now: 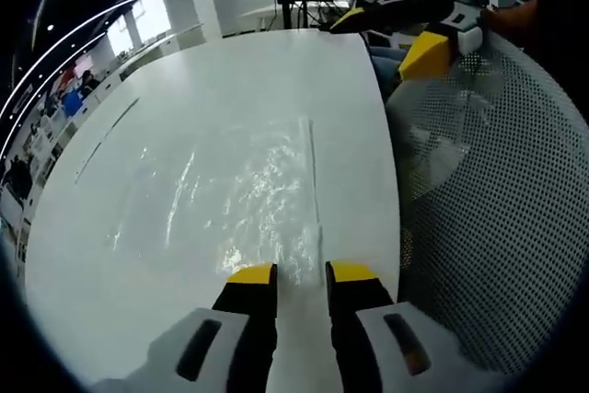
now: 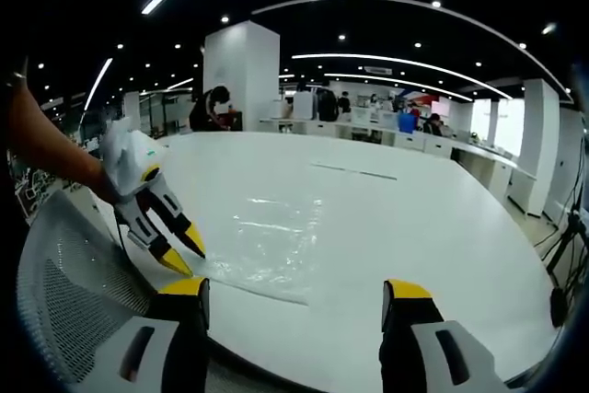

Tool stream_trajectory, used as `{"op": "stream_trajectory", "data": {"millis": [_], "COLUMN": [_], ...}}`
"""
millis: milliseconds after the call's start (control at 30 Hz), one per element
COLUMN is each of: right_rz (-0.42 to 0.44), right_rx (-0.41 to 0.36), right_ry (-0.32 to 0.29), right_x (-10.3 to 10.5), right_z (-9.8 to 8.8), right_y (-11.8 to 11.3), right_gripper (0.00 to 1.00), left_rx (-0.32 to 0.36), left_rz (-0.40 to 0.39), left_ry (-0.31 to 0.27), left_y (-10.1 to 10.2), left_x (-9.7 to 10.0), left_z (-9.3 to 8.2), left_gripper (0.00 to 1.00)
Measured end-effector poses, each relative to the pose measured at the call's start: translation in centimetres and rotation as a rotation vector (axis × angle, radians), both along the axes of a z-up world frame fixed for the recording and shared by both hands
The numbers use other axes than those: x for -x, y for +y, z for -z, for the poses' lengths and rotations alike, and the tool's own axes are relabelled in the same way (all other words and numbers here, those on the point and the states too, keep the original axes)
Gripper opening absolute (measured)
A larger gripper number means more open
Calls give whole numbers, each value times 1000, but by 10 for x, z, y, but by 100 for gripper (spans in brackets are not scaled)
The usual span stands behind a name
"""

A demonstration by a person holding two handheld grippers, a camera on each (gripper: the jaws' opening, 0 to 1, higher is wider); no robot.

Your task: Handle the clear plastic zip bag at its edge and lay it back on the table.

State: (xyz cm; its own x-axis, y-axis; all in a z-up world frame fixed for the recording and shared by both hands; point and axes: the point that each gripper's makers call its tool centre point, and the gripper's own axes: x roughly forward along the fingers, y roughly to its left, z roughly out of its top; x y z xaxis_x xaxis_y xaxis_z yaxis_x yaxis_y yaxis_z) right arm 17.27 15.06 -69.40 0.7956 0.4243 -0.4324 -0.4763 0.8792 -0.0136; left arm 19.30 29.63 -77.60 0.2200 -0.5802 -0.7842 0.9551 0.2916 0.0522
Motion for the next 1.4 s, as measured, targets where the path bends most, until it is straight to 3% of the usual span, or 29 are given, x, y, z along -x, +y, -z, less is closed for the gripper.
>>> {"op": "stream_trajectory", "data": {"millis": [367,533,867,1200,1400], "right_rz": [3,4,2,-3,-34], "right_rx": [-2,0,2,43,63], "right_ry": [-1,0,4,45,30], "right_x": [0,0,0,2,3], "right_z": [1,1,1,8,5], "right_y": [-1,-1,0,-1,3], "right_gripper": [75,75,75,77,79], "left_rx": [17,18,37,-16,-44], "left_rz": [5,4,-11,35,46], "left_ry": [30,11,26,10,-5], "left_y": [-1,0,-1,-3,-1], "left_x": [1,-3,-3,-2,-3], "left_z": [1,2,2,3,0], "left_gripper": [15,1,0,0,0]}}
